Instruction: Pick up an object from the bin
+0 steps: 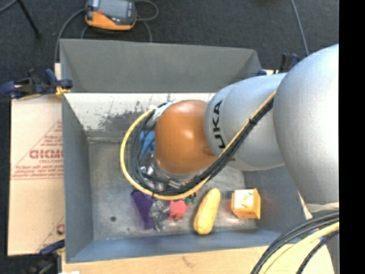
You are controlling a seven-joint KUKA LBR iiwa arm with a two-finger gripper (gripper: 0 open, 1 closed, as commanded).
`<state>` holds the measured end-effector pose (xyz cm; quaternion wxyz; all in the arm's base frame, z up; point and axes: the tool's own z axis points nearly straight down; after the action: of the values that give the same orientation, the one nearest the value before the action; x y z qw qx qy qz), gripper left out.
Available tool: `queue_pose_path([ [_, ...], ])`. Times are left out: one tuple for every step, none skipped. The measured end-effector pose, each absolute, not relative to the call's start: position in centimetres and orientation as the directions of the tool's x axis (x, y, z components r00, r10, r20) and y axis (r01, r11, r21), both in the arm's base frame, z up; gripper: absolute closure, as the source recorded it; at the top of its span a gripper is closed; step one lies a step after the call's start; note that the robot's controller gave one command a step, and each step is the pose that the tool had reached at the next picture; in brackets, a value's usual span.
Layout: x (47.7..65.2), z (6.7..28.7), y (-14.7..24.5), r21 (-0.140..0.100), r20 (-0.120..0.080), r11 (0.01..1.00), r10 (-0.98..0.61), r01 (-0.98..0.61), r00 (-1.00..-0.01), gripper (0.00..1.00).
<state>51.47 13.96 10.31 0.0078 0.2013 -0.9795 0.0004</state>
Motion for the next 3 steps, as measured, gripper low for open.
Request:
queue_pose_path([
  [49.9,21.9,15.5,0.001,-0.002,0.926,-0.378,-0.378,-0.926,1.0],
  [49.9,21.9,15.5,0.001,-0.002,0.926,-0.378,-0.378,-0.926,1.0],
  [51.0,15.8,17.4,0.0,-0.009,0.93,-0.367,-0.367,-0.93,1.0],
])
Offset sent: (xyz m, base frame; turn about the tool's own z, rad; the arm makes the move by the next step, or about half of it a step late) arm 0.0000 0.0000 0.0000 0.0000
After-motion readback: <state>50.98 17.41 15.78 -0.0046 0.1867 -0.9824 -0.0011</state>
